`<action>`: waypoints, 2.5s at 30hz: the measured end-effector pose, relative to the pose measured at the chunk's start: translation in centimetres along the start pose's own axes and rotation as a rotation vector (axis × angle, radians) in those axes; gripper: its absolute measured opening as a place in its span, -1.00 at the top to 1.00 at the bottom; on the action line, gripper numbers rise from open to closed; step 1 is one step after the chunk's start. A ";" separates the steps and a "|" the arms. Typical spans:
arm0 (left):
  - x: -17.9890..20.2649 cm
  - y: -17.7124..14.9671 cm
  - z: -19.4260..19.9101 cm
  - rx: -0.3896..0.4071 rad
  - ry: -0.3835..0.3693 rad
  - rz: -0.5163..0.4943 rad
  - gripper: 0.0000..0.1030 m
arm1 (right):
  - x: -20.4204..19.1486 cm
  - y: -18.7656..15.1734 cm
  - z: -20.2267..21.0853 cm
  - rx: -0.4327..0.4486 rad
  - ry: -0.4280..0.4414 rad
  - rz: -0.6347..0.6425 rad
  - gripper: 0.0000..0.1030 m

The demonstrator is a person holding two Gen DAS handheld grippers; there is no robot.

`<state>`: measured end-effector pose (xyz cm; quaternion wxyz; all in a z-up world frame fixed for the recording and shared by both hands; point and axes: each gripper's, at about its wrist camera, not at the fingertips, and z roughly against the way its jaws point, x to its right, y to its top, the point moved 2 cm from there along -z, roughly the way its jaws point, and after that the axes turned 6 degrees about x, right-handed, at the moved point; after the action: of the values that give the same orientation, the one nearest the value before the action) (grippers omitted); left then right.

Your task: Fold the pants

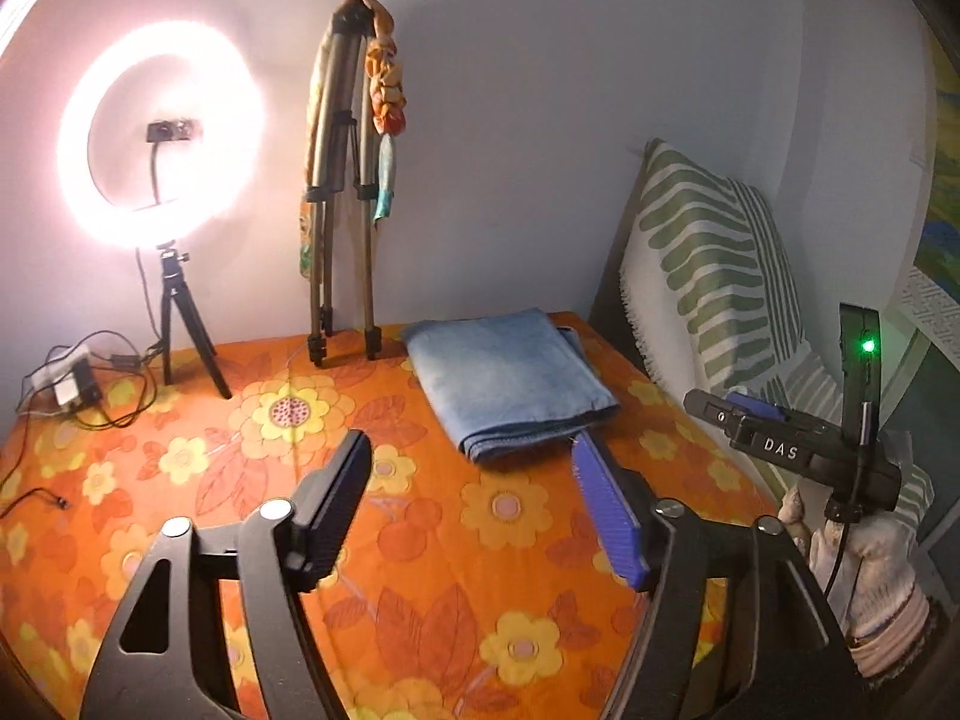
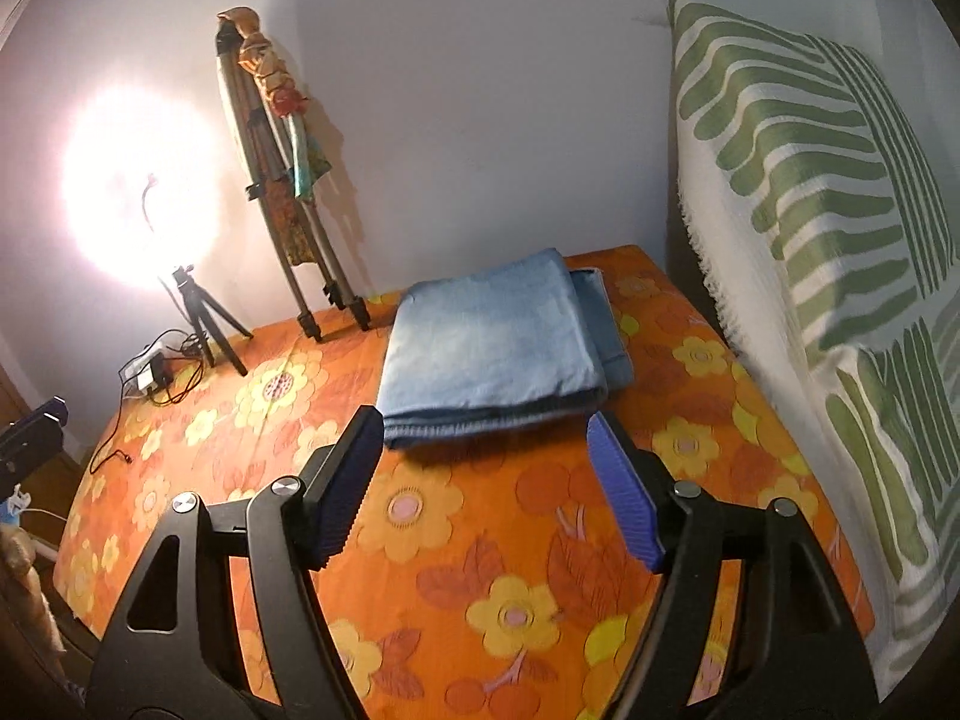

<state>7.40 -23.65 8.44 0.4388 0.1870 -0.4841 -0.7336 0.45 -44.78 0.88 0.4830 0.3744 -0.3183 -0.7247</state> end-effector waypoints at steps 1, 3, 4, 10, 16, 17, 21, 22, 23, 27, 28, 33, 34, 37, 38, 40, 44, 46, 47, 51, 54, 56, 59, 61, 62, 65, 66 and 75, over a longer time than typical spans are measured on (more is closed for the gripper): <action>-0.1 -0.3 0.4 0.005 -0.001 0.002 -0.45 | -0.1 -0.4 0.4 0.002 -0.002 0.000 -0.62; -0.2 -1.0 1.1 0.016 -0.001 0.004 -0.45 | -0.5 -1.3 1.3 0.020 -0.013 0.007 -0.65; -0.2 -1.4 1.5 0.022 0.001 0.005 -0.46 | -0.7 -1.7 1.8 0.027 -0.021 0.015 -0.65; -0.8 -3.9 2.4 0.027 -0.007 0.027 -0.46 | -1.6 -3.5 3.6 0.047 -0.052 0.016 -0.66; -1.5 -6.2 2.4 0.019 0.002 0.030 -0.46 | -2.7 -4.8 4.5 0.078 -0.084 0.061 -0.85; -1.7 -6.6 2.5 0.019 0.004 0.037 -0.46 | -3.0 -4.9 4.6 0.076 -0.084 0.069 -0.85; -1.7 -7.6 2.0 -0.013 0.003 0.019 -0.46 | -4.3 -5.6 5.3 0.089 -0.075 0.089 -0.85; -1.7 -7.8 2.0 -0.016 0.003 0.016 -0.46 | -4.5 -5.8 5.3 0.093 -0.079 0.095 -0.85; -1.8 -8.0 2.1 -0.014 0.005 0.016 -0.46 | -4.6 -6.2 5.4 0.096 -0.085 0.103 -0.85; -2.2 -8.6 2.2 -0.023 0.031 0.015 -0.46 | -4.9 -7.1 5.0 0.098 -0.115 0.124 -0.85; -2.2 -8.8 2.2 -0.028 0.036 0.016 -0.46 | -4.9 -7.2 4.8 0.098 -0.124 0.131 -0.85; -2.2 -9.3 2.0 -0.046 0.065 0.000 -0.46 | -4.2 -7.4 4.1 0.080 -0.135 0.115 -0.85; -2.1 -9.4 1.9 -0.052 0.068 -0.010 -0.46 | -4.1 -7.5 4.0 0.074 -0.131 0.106 -0.85; -2.0 -9.7 1.8 -0.063 0.065 -0.016 -0.46 | -4.2 -7.5 3.9 0.069 -0.123 0.104 -0.85; -1.9 -9.8 1.8 -0.064 0.068 -0.020 -0.46 | -4.3 -7.6 4.0 0.070 -0.122 0.106 -0.85; -1.8 -10.0 1.7 -0.066 0.073 -0.034 -0.46 | -4.6 -7.6 4.1 0.072 -0.117 0.112 -0.85; -1.9 -10.2 1.6 -0.077 0.066 -0.022 -0.47 | -5.0 -7.7 4.2 0.077 -0.118 0.124 -0.85; -1.9 -10.1 1.7 -0.076 0.062 -0.018 -0.47 | -5.2 -7.8 4.3 0.082 -0.118 0.128 -0.85; -1.8 -10.1 1.8 -0.073 0.061 -0.018 -0.47 | -5.3 -7.8 4.4 0.083 -0.116 0.129 -0.85; -1.9 -9.9 2.2 -0.060 0.061 -0.013 -0.47 | -5.4 -7.9 4.4 0.082 -0.119 0.129 -0.85; -1.9 -9.7 2.3 -0.054 0.064 -0.010 -0.47 | -5.4 -7.9 4.4 0.081 -0.121 0.129 -0.85; -2.1 -9.7 2.3 -0.053 0.063 -0.003 -0.47 | -5.4 -8.0 4.4 0.082 -0.121 0.129 -0.85; -2.1 -9.6 2.4 -0.053 0.061 0.002 -0.47 | -5.4 -8.0 4.4 0.080 -0.121 0.131 -0.85; -2.1 -9.6 2.4 -0.051 0.063 -0.003 -0.47 | -5.4 -8.0 4.4 0.081 -0.121 0.131 -0.85; -2.1 -9.6 2.4 -0.050 0.062 -0.004 -0.47 | -5.4 -8.0 4.4 0.081 -0.120 0.132 -0.85; -2.1 -9.6 2.4 -0.051 0.061 -0.004 -0.47 | -5.4 -8.0 4.4 0.081 -0.120 0.130 -0.85; -2.0 -9.6 2.4 -0.050 0.061 -0.005 -0.47 | -5.4 -8.0 4.4 0.081 -0.120 0.130 -0.85; -2.0 -9.6 2.5 -0.050 0.062 -0.007 -0.47 | -5.3 -8.1 4.4 0.079 -0.121 0.130 -0.85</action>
<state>2.30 -19.29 0.87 0.4557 0.2003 -0.4509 -0.7409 -5.68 -36.68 -2.21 0.4939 0.3273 -0.3989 -0.6999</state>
